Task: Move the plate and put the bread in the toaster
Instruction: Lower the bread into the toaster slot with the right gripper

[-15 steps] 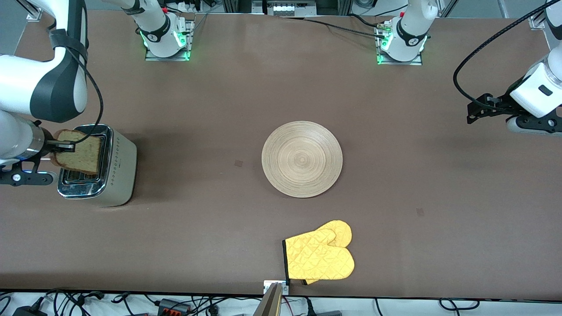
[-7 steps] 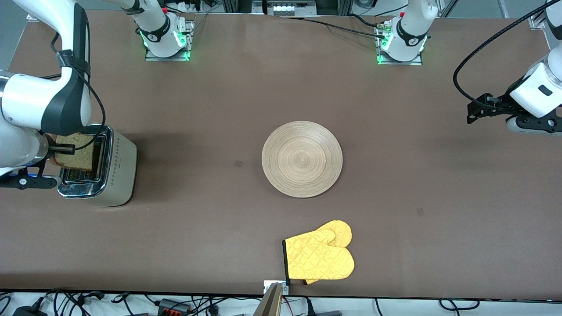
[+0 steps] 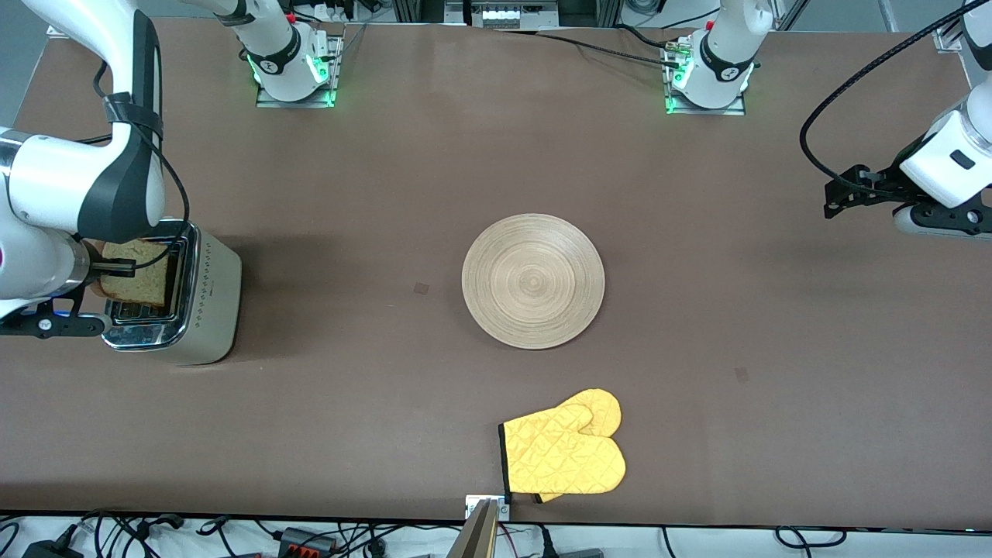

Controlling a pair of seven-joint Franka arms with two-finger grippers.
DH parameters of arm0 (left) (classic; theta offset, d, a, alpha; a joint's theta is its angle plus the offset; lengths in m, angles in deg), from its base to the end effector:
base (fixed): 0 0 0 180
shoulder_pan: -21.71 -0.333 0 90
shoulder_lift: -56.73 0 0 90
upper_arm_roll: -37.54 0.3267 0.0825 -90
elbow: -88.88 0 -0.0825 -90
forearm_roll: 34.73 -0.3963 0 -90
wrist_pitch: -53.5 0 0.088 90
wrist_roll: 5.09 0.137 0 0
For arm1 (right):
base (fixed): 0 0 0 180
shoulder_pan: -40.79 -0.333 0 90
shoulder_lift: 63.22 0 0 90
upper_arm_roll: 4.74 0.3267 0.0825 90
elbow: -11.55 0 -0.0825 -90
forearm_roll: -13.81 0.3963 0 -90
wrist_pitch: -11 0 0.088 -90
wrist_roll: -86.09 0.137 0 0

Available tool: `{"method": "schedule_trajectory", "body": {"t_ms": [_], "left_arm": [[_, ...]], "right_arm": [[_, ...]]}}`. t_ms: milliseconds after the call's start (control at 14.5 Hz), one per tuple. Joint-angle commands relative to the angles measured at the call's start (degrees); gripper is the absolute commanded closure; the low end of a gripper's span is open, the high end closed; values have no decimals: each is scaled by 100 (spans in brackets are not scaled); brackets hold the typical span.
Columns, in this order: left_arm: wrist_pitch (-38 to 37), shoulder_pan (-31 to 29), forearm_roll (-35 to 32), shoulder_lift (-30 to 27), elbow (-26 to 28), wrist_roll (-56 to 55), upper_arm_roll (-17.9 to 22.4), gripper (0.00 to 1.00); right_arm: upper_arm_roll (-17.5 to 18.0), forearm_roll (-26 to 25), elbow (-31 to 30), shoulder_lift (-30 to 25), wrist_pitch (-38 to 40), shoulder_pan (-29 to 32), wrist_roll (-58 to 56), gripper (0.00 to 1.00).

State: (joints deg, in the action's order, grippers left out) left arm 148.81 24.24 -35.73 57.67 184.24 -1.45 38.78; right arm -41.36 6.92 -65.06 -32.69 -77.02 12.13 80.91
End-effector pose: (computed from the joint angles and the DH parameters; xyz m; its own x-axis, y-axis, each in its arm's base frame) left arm 0.5763 -0.0108 0.5583 0.9960 -0.0875 -0.0184 -0.0878 -0.9960 -0.0166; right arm 0.6713 -0.0305 0.4387 0.9626 -0.0610 -0.2641 0.0489 -0.9193 0.3904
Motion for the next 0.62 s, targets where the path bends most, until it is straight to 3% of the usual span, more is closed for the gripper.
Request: {"method": "schedule_trajectory", "body": {"t_ms": [0,550], "left_arm": [[-101,-16,-85,-67,-35,66,-28,0],[-101,10,-85,-67,-44,66,-28,0]], "right_arm": [[24,83,-64,-12,-92,36,-97,100],[24,127,-336,6,-523,62,-167,100]]}}
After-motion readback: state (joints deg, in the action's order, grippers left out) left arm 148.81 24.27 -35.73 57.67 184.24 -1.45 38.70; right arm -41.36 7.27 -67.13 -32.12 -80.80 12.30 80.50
